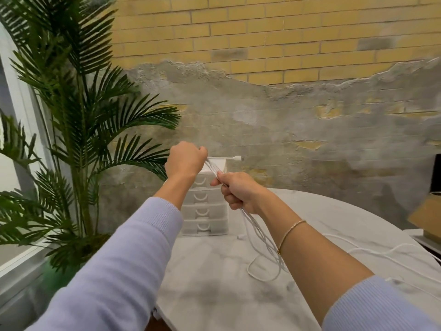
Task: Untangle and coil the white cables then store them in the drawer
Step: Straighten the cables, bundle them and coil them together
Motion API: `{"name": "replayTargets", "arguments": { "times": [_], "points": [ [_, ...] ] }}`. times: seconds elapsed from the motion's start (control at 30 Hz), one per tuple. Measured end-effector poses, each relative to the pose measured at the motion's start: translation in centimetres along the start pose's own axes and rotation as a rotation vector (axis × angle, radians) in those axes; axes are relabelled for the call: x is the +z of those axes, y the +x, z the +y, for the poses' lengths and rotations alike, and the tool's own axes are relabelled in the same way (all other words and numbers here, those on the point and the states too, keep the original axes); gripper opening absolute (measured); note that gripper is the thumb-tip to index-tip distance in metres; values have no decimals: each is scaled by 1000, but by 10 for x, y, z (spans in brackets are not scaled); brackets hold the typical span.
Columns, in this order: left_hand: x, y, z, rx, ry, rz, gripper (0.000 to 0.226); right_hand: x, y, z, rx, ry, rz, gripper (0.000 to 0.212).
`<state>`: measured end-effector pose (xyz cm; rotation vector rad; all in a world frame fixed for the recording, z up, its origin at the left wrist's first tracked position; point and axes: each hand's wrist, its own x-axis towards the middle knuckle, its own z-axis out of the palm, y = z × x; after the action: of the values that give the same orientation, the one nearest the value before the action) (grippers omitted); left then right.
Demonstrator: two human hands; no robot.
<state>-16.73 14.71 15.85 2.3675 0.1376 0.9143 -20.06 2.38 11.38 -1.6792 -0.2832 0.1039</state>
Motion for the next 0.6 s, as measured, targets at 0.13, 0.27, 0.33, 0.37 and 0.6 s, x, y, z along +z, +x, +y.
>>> {"name": "replayTargets", "arguments": {
  "times": [0.13,0.27,0.33,0.37,0.6],
  "points": [
    [18,-20,-10,-86,30,-160,27,-14,-3,21,105,-75,-3,33],
    [23,-28,-1,-20,57,-258,32,-29,-3,29,112,-56,37,30],
    [19,-27,10,-11,29,-308,44,-35,-1,27,81,-43,76,30],
    [17,-25,16,-28,-9,-337,50,-37,0,25,65,-34,93,30],
    [11,-14,49,-193,-522,-522,53,-42,1,8,-28,132,178,33]
  ]
}}
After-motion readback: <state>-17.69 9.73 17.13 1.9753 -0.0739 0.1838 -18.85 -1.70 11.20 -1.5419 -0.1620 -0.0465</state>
